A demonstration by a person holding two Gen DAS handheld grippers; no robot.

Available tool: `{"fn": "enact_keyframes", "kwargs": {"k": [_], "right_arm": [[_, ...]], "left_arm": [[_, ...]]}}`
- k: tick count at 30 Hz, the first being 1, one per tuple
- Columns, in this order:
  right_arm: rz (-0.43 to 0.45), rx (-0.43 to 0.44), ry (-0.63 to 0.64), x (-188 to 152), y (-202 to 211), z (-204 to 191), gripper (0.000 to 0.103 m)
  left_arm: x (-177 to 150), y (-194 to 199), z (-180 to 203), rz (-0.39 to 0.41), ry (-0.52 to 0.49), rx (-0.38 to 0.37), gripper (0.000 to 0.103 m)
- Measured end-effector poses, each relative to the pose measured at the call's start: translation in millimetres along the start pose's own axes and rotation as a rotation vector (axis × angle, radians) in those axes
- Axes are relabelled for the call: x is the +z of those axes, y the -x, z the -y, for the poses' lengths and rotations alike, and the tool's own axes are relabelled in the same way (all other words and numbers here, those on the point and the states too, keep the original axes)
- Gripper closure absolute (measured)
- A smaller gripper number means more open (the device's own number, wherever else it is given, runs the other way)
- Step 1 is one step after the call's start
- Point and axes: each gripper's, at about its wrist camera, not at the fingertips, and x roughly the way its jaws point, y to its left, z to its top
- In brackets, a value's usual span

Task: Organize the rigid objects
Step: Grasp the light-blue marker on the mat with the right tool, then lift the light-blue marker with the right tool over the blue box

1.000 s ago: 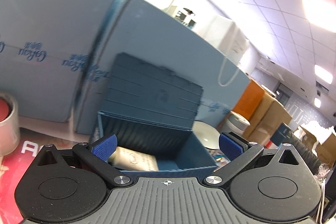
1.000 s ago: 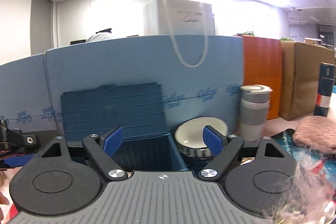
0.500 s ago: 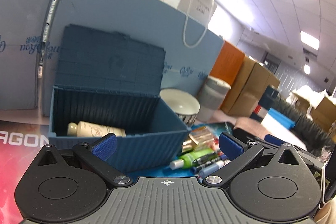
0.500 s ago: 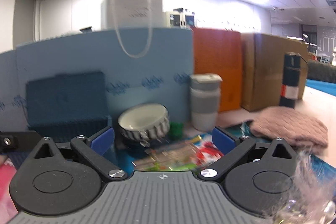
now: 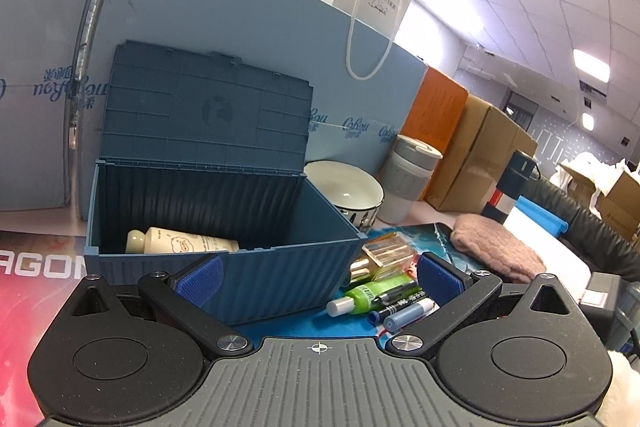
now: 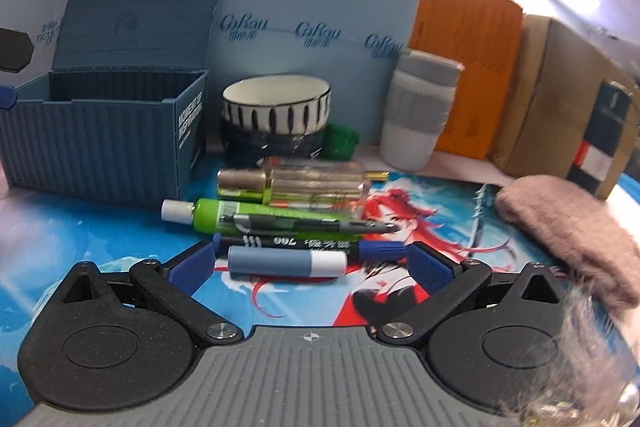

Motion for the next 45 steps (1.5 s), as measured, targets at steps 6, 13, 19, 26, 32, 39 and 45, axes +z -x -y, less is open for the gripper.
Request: {"fn": "enact_keyframes", "kwargs": {"k": [6, 13, 19, 26, 32, 39, 45], "right_arm": [[-0.075, 0.053, 0.007, 0.5, -21.6, -8.7, 0.000], [-0.089, 0.046, -0.023, 4.2, -36.4, -5.4, 0.001], [-0.105, 0.066, -0.060, 5.6, -43.9, 1.8, 0.009], [-0.093, 0.088, -0.043, 5.1, -40.4, -5.1, 0.027], [-0.087, 0.078, -0.073, 3.4, -32.0, -8.0, 0.027], [0.001, 0.107, -0.159, 18.4, 6.9, -10.5, 0.027], [0.106, 0.169, -0.240, 42.5, 33.7, -20.3, 0.027]], "left_arm": [[1.1, -0.5, -0.1, -0.003, -0.006, 0.009, 0.000], [1.7, -0.3, -3.0, -0.005, 0.000, 0.017, 0.000], [2.0, -1.2, -5.3, -0.009, 0.003, 0.025, 0.000], [2.1, -2.1, -6.8, -0.011, 0.006, 0.027, 0.000], [6.6, 2.7, -13.3, 0.005, 0.025, 0.026, 0.000], [19.6, 18.4, -35.7, 0.064, 0.096, 0.050, 0.000], [30.1, 28.7, -65.7, 0.087, 0.165, 0.105, 0.000]]}}
